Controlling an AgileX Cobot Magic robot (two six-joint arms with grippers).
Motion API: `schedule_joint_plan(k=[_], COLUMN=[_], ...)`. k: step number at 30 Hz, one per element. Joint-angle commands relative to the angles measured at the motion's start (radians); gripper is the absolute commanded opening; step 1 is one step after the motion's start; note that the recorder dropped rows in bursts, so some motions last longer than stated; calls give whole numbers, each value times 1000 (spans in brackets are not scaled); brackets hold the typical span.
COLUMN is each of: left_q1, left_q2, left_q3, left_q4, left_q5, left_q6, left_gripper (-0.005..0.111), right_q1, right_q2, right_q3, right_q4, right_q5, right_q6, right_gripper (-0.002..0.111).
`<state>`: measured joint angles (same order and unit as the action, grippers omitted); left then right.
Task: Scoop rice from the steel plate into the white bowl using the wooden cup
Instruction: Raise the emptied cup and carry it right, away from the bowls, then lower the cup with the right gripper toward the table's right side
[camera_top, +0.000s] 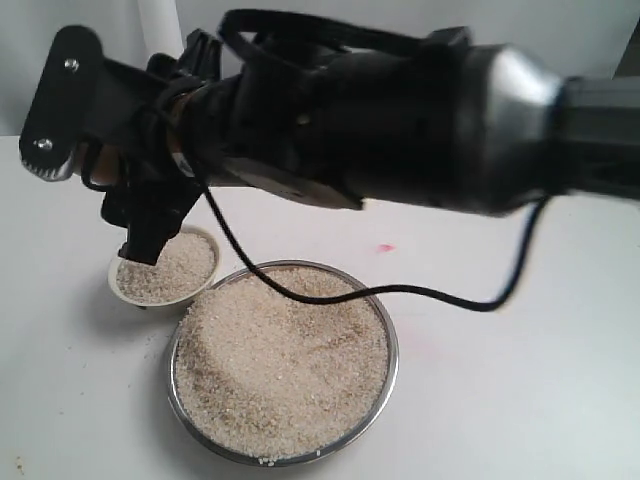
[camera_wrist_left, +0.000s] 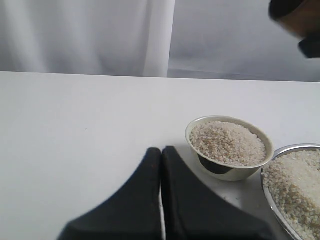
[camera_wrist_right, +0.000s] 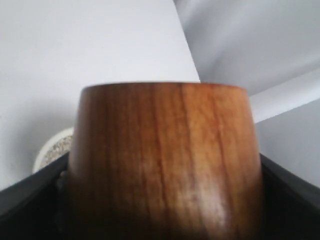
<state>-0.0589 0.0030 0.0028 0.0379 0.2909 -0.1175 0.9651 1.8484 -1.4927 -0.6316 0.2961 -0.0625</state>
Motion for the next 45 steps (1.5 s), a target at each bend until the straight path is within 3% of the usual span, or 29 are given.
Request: schedule_joint_plan(k=[1,10,22,28,39,45], left_q1=[-4,-4,-4,-4,-4,-4], left_q2=[-3,-3,-3,-3,-3,-3], left_q3=[-3,-3,-3,-3,-3,-3], left_q4=[-5,-5,-5,-5,-5,-5], left_q5=[-5,-5,-5,-5,-5,-5], left_q6=[-6,-3,-6,-6,-4,-7], left_gripper=[0,0,0,0,0,0], right_q1=[-42,-322,-573,-627,-631,-631], right_q2=[-227,-680,-766,-715,-507,-405], right_q3=[215,649,901,981,1036,1088], right_q4=[-41,-30,106,243,406,567], right_q5=[-116,-258,-624,-800,-971,-1159], right_q6=[165,306,393,359,185,116], right_gripper=[0,0,0,0,0,0])
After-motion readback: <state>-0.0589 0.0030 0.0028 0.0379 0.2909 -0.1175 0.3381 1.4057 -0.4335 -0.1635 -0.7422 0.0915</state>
